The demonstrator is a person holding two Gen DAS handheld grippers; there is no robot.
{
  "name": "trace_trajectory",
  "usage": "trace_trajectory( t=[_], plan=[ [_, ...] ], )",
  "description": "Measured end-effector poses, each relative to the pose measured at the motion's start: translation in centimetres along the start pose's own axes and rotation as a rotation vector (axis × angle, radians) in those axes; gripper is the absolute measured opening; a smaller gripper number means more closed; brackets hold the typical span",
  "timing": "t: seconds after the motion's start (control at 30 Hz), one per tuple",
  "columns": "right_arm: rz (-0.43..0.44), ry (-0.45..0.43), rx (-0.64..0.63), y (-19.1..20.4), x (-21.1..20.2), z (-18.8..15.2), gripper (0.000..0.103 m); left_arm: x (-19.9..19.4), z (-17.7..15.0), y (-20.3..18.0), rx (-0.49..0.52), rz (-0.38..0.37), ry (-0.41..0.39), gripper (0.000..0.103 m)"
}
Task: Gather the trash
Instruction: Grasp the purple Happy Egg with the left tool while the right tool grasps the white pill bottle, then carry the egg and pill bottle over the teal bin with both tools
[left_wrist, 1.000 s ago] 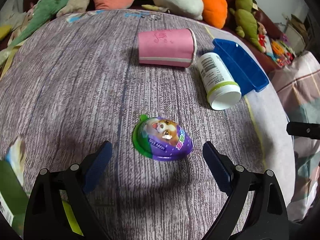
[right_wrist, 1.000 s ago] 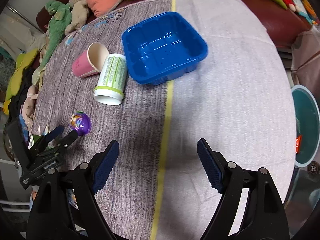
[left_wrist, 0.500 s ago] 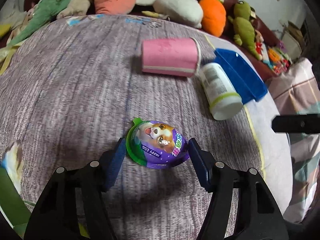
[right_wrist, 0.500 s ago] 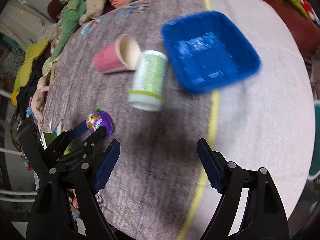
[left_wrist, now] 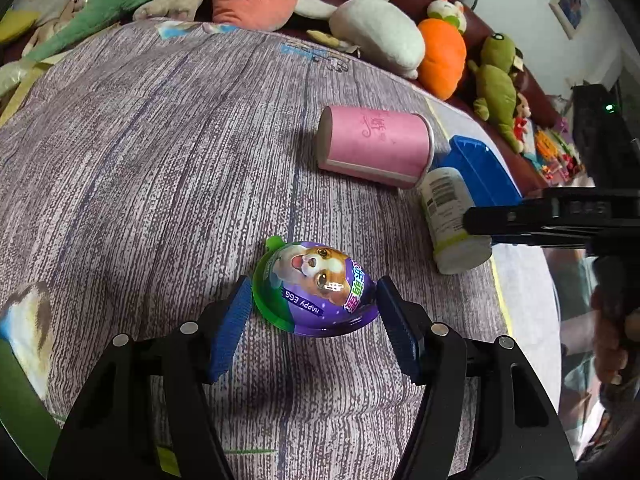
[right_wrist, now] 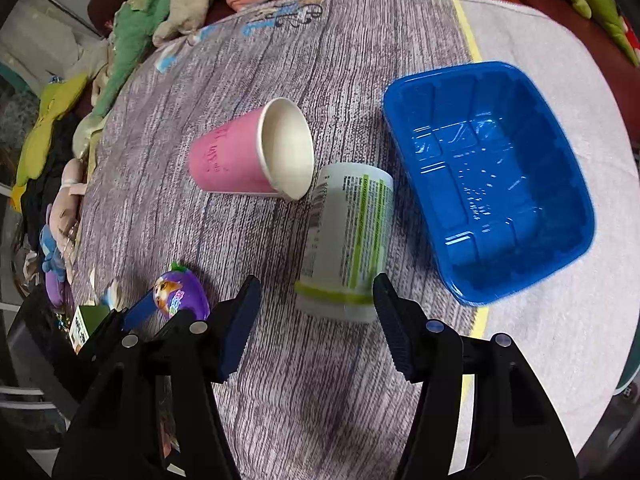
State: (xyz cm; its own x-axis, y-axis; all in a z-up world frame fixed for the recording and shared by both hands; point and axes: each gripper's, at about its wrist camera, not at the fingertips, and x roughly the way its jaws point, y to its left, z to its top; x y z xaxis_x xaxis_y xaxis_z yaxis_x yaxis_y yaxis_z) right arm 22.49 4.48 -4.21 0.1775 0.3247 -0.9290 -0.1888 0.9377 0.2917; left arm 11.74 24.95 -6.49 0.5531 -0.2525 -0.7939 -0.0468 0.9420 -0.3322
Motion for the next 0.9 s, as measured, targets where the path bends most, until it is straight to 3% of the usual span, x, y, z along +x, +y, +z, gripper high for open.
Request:
trace_trajectory(
  t=[0.33, 0.43, 0.63, 0.9],
  plan=[
    [-0.037, 0.022, 0.003, -0.2, 3.8, 1.2, 0.057, 0.8, -0.1, 0.5, -0.022, -0.018, 0.022, 0.065],
    [-0.028, 0.002, -0.015, 0.2, 4.1, 1.5, 0.051, 0.9, -0.1, 0.4, -0.02, -0.015, 0.028, 0.065],
    [-0.025, -0.035, -0.095, 1.5, 2.5, 0.4, 0.051, 0.8, -0.2, -0.2, -0.016, -0.016, 0.03, 0.065],
    [0.026, -0.088, -0.077, 0.1, -1.5, -1.6, 0.051, -0.3, -0.4, -3.3, 0.035, -0.033, 0.017, 0.065]
  ],
)
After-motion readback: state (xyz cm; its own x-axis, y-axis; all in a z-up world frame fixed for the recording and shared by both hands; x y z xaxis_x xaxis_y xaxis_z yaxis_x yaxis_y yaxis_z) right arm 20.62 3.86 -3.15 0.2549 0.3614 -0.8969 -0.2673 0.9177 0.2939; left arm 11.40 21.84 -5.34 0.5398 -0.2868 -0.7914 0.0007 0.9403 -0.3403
